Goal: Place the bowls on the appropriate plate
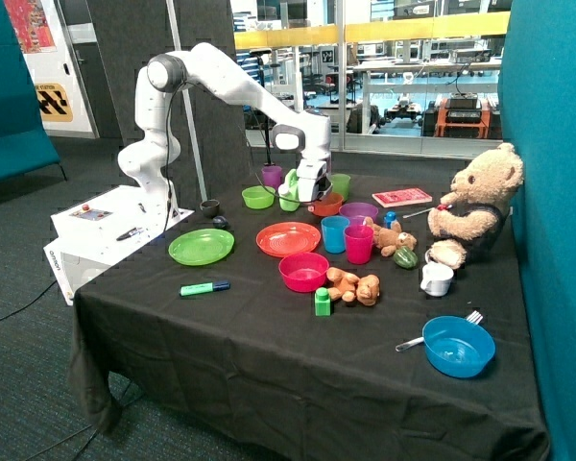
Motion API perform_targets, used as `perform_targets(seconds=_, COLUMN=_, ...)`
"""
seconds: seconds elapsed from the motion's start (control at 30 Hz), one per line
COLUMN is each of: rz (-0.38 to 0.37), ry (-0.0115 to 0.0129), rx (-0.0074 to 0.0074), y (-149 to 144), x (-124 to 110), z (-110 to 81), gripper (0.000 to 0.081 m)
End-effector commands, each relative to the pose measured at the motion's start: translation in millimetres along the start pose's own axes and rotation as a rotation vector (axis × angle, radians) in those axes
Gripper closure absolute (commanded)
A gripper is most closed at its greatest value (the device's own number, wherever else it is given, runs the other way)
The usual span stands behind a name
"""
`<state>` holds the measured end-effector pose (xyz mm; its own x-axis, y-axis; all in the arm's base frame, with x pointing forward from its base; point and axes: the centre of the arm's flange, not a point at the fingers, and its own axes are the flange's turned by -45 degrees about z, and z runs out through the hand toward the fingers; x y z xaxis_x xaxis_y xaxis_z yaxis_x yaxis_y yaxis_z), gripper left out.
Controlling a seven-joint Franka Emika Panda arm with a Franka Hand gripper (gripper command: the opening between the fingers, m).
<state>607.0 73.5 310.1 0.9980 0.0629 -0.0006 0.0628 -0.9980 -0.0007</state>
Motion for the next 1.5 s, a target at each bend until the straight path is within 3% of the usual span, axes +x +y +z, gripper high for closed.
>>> perform_targets(seconds=0.0, rz=0.002, ry=0.0006, rx=-0.0007, y=-4.1, x=2.8, z=10.5, gripper=0.0213)
perform_targets(seconds=0.2, rz=0.005, ry=0.0006, rx=-0.0007, y=-7.0, x=-1.0, z=16.3, gripper=0.0462)
perform_targets(seconds=0.27, rz=0.012, ry=0.0006, rx=-0.0007, y=-7.3, x=-2.1, z=18.0, gripper=0.0688)
perform_targets(seconds=0.3, rz=0.013, ry=0.0006, rx=-0.0007, y=-7.4, x=-2.5, z=18.5, gripper=0.0748)
perform_targets(seconds=0.37, rz=0.016, ry=0.0006, rx=-0.0007, y=-7.9, x=-3.6, z=19.5, gripper=0.0793)
perform_targets(seconds=1.47, rz=-0.023, ry=0.0005, rx=-0.0007, y=-13.1, x=-10.2, z=24.4, gripper=0.0808)
